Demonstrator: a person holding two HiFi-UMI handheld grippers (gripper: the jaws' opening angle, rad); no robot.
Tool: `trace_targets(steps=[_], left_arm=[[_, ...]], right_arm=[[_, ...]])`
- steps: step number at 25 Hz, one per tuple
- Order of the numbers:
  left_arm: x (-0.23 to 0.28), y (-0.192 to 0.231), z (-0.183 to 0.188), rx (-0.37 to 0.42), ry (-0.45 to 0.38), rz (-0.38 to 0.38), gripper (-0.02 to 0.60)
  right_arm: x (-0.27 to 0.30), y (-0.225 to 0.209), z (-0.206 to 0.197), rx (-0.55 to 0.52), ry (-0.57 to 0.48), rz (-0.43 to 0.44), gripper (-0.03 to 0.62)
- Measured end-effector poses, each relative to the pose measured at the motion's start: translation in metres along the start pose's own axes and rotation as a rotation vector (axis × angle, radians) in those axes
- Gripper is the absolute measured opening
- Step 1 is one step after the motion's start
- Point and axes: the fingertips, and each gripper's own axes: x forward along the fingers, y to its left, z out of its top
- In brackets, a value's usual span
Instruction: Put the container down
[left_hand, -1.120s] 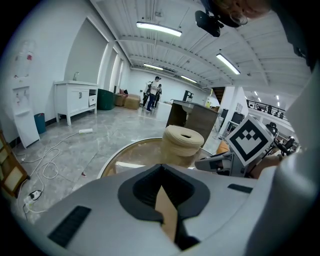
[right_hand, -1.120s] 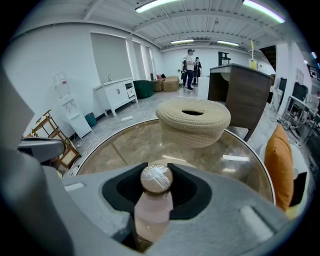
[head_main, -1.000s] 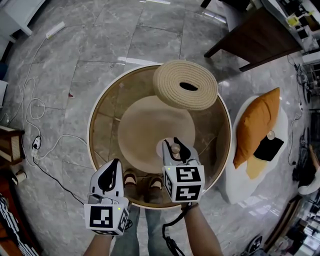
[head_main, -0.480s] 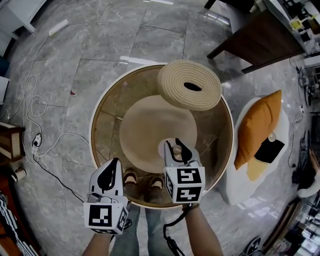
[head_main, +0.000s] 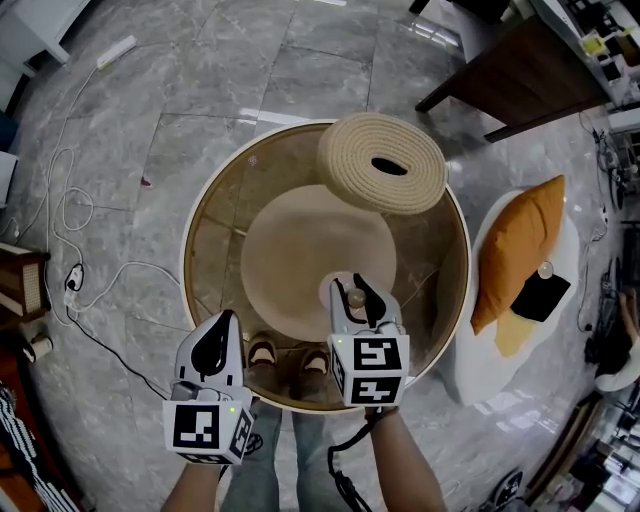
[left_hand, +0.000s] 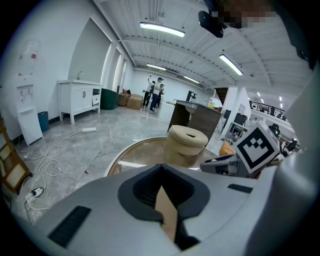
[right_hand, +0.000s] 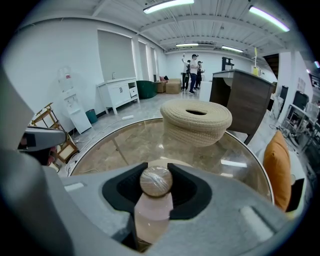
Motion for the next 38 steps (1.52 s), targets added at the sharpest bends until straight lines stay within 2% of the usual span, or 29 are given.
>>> trace_targets(steps=[28,36,38], left_arm=[[-0.019,0.015,-0.011,-0.011,-0.011,0.001,0.003],[-0.029,0.012,-0.007,-0.006,-0.018,-0.006,0.003],[-0.031,0.010,-0.005,-0.002,-0.020,-0.009,0.003]], right_arm=[[-0.004,0.008,-0.006,-0.037,-0.048,-0.073,0.126],[-0.003,0.010,-0.006,-0.060,-0.024,-0.051,0.127],[-0.003,0.014,-0.003,-0.067,-0.018,-0.032,0.147]])
